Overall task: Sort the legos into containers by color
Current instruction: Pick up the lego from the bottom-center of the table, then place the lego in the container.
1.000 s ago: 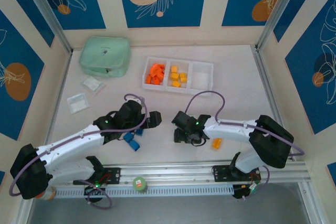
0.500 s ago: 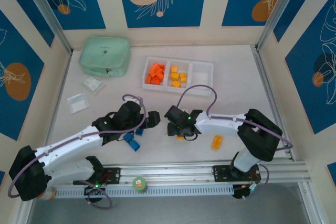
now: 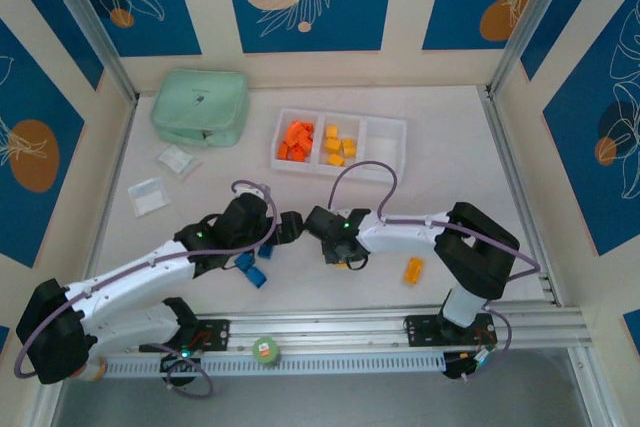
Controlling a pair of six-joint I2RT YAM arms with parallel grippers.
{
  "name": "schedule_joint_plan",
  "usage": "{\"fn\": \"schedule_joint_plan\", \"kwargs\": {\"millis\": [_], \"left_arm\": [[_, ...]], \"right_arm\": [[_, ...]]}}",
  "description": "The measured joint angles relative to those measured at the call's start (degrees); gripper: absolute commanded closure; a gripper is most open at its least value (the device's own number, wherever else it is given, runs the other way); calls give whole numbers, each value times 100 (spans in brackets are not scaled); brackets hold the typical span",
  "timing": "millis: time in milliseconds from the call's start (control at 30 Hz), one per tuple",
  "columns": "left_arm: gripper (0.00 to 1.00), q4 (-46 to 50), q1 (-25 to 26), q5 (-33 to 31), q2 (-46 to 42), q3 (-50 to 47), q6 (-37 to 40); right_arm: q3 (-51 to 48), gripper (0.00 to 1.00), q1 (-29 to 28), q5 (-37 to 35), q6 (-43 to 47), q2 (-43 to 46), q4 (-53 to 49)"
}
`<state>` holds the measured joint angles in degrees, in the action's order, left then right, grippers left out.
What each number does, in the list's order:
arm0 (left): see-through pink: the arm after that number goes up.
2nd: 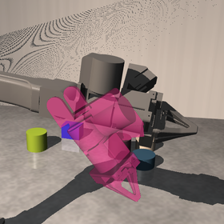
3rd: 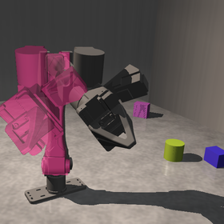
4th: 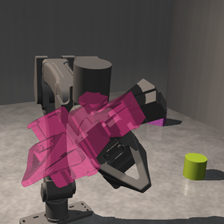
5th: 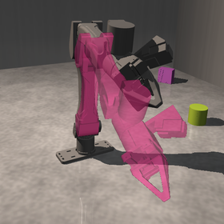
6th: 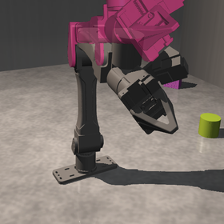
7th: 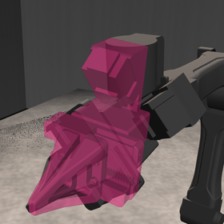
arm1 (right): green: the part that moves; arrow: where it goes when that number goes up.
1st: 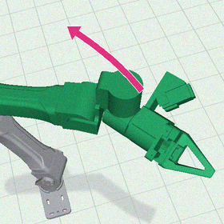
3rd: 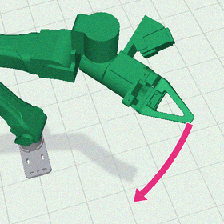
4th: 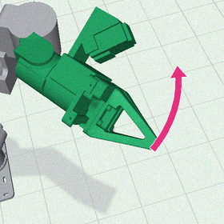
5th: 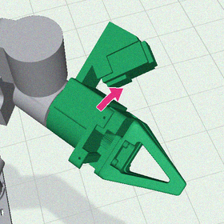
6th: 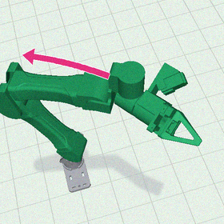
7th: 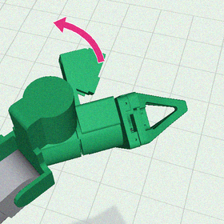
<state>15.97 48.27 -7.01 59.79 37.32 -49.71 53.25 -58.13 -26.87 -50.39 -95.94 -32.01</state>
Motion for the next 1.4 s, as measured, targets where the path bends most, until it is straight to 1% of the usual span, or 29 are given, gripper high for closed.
{"fn": "schedule_joint_plan", "kwargs": {"millis": [300, 467, 633, 767, 900, 1000, 1167, 1233, 1400], "left_arm": [[1, 35, 2, -59, -22, -15, 2], [1, 44, 2, -61, -101, -15, 7], [1, 179, 2, -127, -173, 24, 70], [1, 337, -26, -208, -238, 175, 173], [1, 437, -157, -210, -286, 348, 302], [1, 492, -352, -188, -284, 466, 402], [1, 514, -761, 7, -203, 592, 549], [1, 522, -916, 101, -140, 636, 612], [1, 535, -1123, 289, -44, 710, 680]], "right_arm": [[107, 68, 15, -15, 122, -46, -90], [101, 71, 166, 37, 179, 219, -37], [96, 72, 501, 74, 345, 654, 24], [142, 72, 841, 125, 616, 833, 50], [457, 72, 1276, 201, 984, 844, 101], [844, 72, 1617, 295, 1259, 822, 162], [1766, 72, 2166, 463, 1714, 391, 378], [2170, 72, 2387, 549, 1875, 66, 461], [3206, 71, 2813, 721, 2114, -922, 457]]}}
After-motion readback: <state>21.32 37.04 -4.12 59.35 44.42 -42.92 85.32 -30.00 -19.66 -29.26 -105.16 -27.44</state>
